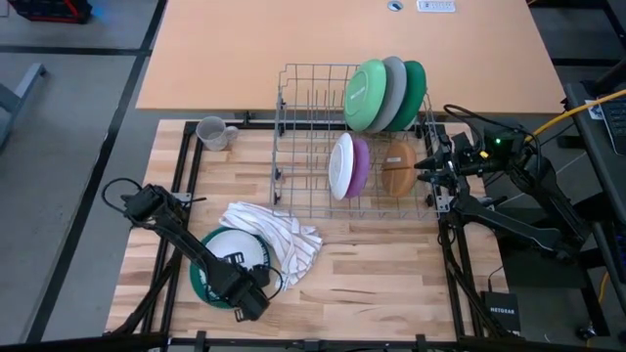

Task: Sort dishes
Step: Put the white plate into the dish rack

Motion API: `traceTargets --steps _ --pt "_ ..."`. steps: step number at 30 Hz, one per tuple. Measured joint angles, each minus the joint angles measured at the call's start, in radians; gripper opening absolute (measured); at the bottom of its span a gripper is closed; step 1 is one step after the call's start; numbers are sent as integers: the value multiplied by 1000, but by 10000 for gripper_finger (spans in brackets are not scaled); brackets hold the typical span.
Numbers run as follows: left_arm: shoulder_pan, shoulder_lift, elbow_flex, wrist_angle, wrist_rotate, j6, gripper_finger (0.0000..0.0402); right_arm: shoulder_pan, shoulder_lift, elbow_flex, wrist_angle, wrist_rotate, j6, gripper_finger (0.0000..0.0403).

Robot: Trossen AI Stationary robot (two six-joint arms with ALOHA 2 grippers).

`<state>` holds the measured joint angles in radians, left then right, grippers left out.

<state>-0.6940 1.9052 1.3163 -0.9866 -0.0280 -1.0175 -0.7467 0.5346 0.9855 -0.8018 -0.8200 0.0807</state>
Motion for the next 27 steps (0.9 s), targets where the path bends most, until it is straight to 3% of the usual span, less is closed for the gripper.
traceTargets --steps 4,12,27 --pt "7 0 0 0 1 -1 108 0 0 0 0 0 0 179" --pt "6 0 17 -42 -3 -6 10 0 0 0 6 -23 -72 179" --pt "7 -1 322 -346 -7 74 3 1 9 0 153 -146 -170 179"
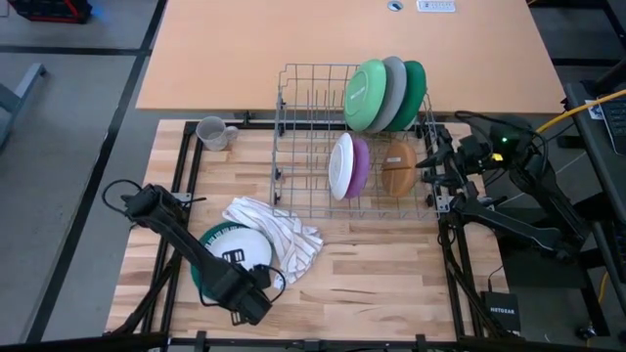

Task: Sort dishes
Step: Put the white plate into the dish rack

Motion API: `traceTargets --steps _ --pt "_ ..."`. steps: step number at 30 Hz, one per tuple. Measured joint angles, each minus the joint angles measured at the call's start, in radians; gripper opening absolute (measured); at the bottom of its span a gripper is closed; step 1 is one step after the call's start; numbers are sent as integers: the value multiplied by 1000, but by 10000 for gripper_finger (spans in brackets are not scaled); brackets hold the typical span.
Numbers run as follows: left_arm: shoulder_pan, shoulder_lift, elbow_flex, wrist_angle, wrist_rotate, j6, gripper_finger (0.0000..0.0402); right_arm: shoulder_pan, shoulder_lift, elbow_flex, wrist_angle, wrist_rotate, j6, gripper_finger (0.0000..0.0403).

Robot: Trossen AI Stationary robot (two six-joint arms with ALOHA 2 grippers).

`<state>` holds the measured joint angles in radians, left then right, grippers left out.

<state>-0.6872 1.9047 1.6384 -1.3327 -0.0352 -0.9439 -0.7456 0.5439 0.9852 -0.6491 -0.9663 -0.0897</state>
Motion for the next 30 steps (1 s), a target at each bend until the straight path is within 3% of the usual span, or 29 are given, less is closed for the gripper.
traceTargets --steps 12,19,25,30 --pt "-20 -1 249 -50 -144 69 1 39 88 0 34 -30 6 179" --pt "-4 -1 319 -27 -259 208 1 290 225 0 234 29 -7 179" --pt "23 -1 338 68 -265 374 0 529 390 0 422 108 -158 179" --pt "30 -1 338 129 -265 459 0 657 531 0 476 229 -254 179"
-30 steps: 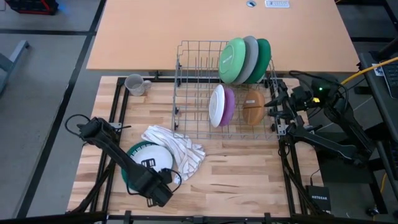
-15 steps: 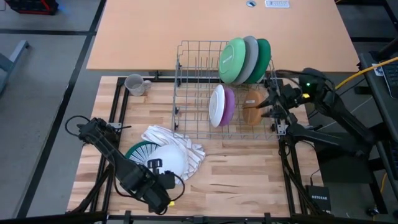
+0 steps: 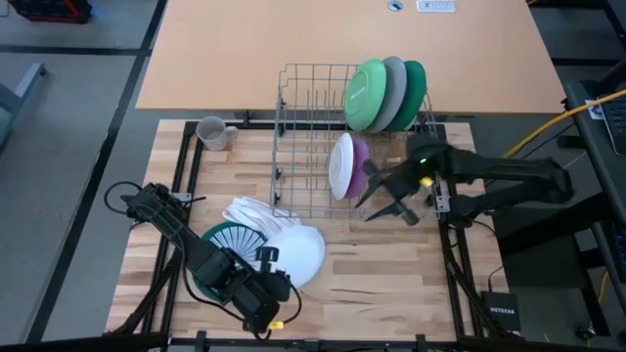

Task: Sort dishes
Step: Put the white plate into the dish rack

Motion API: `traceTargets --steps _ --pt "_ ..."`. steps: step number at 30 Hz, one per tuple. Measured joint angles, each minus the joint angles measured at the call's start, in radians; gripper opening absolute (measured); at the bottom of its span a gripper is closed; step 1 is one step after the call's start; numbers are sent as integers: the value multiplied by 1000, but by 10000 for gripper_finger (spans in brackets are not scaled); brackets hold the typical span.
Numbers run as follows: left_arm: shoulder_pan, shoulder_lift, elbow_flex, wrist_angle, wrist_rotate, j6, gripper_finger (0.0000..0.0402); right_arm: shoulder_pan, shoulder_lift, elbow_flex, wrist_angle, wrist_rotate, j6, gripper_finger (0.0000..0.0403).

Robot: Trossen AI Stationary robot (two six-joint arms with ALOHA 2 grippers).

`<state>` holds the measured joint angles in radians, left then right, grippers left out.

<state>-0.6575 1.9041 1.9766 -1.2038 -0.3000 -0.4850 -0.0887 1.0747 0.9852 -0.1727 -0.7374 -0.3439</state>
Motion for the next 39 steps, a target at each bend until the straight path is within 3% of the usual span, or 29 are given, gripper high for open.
traceTargets --steps 6,12,19,26,31,39 --pt "-1 0 0 63 0 55 0 108 149 0 3 53 -23 179" --pt "3 0 0 118 0 124 0 194 241 0 19 196 -63 179" --pt "17 0 0 153 1 182 0 277 279 0 65 285 -143 179" --pt "30 0 0 162 2 245 0 327 280 0 69 291 -160 176" --pt "30 0 0 175 2 373 0 362 279 0 69 282 -160 142" --pt "41 0 0 169 3 428 5 400 279 0 61 241 -169 42"
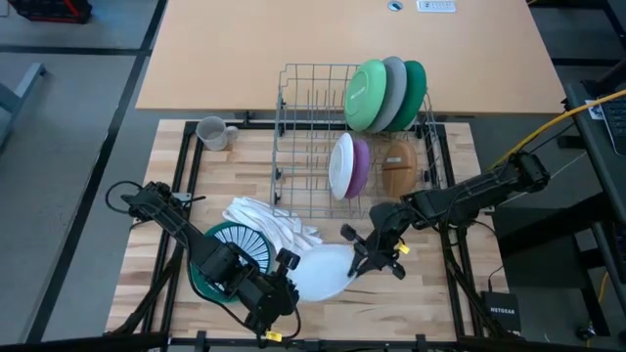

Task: Sort dishes
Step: Put the white plate into the dish rack

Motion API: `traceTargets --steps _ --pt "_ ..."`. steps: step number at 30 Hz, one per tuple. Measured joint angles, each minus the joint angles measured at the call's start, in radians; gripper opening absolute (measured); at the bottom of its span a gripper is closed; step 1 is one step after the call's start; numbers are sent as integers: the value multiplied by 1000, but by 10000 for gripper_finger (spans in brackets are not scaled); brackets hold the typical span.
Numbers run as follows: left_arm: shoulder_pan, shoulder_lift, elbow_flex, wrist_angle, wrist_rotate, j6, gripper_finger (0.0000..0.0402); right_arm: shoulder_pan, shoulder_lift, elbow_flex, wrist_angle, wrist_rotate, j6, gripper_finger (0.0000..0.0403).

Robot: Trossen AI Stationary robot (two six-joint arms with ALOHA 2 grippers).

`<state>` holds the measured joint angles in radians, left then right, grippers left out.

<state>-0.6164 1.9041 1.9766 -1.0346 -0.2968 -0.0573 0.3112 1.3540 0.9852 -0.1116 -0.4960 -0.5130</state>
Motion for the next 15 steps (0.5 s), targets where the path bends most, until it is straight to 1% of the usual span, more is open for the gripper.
traceTargets --steps 3,6,10,13,15 --pt "6 0 0 -4 -3 -53 20 7 0 0 -3 -36 2 16" --pt "13 0 0 0 -12 -128 41 6 0 0 1 -51 11 15" --pt "27 0 0 9 -45 -235 79 15 0 0 7 -17 14 29" --pt "31 0 0 13 -49 -249 113 23 0 0 8 -10 17 27" --pt "31 0 0 10 -48 -216 132 22 0 0 6 -15 19 18"
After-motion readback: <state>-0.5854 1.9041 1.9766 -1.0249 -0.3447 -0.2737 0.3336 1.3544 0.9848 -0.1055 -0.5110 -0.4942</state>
